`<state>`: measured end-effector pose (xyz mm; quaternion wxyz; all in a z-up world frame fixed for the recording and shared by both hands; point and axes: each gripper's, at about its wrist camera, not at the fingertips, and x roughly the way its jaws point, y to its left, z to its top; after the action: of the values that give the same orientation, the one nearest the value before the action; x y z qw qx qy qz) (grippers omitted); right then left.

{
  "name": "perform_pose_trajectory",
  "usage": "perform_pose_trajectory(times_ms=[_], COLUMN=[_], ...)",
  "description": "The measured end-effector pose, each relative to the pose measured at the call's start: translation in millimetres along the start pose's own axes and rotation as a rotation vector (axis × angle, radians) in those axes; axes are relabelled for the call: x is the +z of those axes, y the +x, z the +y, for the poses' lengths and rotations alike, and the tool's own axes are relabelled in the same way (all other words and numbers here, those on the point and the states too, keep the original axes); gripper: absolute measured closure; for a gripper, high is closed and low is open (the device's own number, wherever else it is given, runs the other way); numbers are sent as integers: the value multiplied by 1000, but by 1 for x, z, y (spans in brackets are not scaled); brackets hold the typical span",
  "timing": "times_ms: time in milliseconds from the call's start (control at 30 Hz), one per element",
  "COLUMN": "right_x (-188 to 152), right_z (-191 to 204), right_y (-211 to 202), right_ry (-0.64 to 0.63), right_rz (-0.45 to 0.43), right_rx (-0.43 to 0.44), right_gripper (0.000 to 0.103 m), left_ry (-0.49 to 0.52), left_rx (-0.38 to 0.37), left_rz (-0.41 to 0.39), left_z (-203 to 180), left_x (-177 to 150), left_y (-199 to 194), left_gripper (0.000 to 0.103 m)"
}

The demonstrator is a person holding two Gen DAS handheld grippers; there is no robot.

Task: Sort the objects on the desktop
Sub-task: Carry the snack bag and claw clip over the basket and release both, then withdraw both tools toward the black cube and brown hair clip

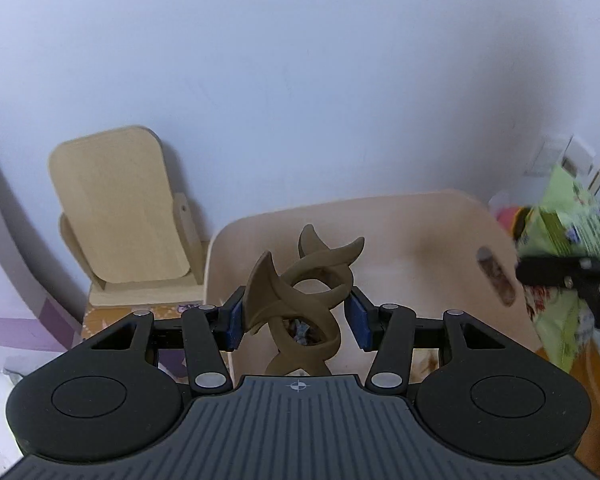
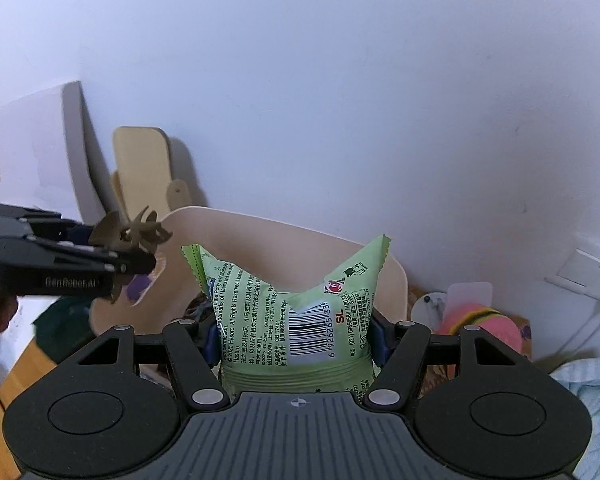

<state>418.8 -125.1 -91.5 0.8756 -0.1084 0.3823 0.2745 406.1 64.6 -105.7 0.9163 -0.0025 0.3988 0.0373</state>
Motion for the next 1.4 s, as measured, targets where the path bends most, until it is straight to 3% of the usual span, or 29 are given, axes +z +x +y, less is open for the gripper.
perform_pose_trajectory(times_ms=[267, 533, 700, 900, 1200, 1400], right_x=[3, -5, -8, -15, -28, -64], right_z=[2, 3, 4, 0, -2, -13], right_y=[57, 86, 92, 71, 20, -14], right_ry=[7, 25, 17, 22, 54, 71], right_rz=[85, 129, 125, 83, -49, -68], right_rx=[-2, 13, 14, 1, -7, -51], right_gripper=[39, 36, 25, 0, 0, 0], left_ry=[13, 14, 5, 0, -83, -116], left_rx=[26, 18, 22, 28, 56, 94], left_rz=[85, 149, 134, 104, 21, 54], left_z=[-8, -16, -19, -10, 11, 27], left_x=[-11, -23, -19, -20, -40, -70], left_y=[38, 52, 47, 37, -19, -41], left_gripper=[51, 50, 36, 31, 30, 29])
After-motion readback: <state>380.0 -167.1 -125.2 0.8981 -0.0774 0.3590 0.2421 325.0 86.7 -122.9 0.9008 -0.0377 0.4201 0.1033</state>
